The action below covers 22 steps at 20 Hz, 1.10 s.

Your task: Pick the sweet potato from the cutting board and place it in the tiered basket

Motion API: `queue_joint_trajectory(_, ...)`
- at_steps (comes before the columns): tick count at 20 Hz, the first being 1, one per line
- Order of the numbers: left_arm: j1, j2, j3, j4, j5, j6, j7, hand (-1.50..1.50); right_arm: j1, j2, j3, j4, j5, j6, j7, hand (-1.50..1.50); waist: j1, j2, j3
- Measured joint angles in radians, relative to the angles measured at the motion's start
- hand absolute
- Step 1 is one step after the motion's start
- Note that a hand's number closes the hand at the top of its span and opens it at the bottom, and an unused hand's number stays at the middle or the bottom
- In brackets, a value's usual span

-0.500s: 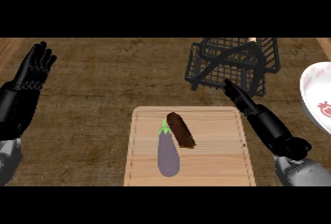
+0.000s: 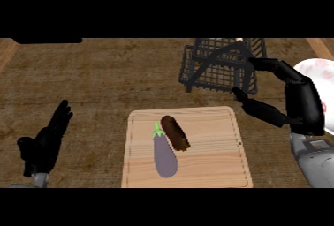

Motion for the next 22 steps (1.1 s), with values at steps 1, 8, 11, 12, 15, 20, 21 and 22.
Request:
queue_joint_trajectory(1,0.013,-0.015,-0.007,0.012,-0.001,0.010,0.005,0.00,0.008,0.035,-0.008,-0.010,0.024,-0.065,0.011,-1.50,-0.002,-0.001,0.001)
queue_joint_trajectory(8,0.032,-0.117,-0.065,0.013,-0.066,0.110,0.033,0.00,0.127,0.162,0.141,-0.203,0.308,-0.278,0.150,-1.50,0.008,-0.006,0.009)
queue_joint_trajectory(11,0.037,-0.119,-0.064,0.016,-0.074,0.113,0.031,0.00,0.150,0.141,0.213,-0.238,0.426,-0.213,0.308,-1.50,0.007,-0.009,0.008)
queue_joint_trajectory(12,0.038,-0.123,-0.064,0.019,-0.074,0.116,0.030,0.00,0.162,0.127,0.236,-0.251,0.452,-0.177,0.358,-1.50,0.003,-0.010,0.007)
queue_joint_trajectory(15,0.046,-0.121,-0.062,0.013,-0.079,0.118,0.028,0.00,0.179,0.088,0.308,-0.268,0.539,-0.058,0.505,-1.50,0.004,-0.012,0.006)
queue_joint_trajectory(20,0.041,-0.136,-0.067,0.018,-0.091,0.131,0.032,0.00,0.138,0.047,0.417,-0.301,0.709,0.163,0.758,-1.50,0.006,-0.014,0.004)
queue_joint_trajectory(21,0.038,-0.133,-0.068,0.015,-0.091,0.129,0.039,0.00,0.117,0.051,0.436,-0.303,0.741,0.211,0.813,-1.50,0.009,-0.014,0.004)
queue_joint_trajectory(22,0.038,-0.132,-0.066,0.017,-0.089,0.123,0.038,0.00,0.094,0.060,0.455,-0.307,0.775,0.258,0.867,-1.50,0.012,-0.014,0.004)
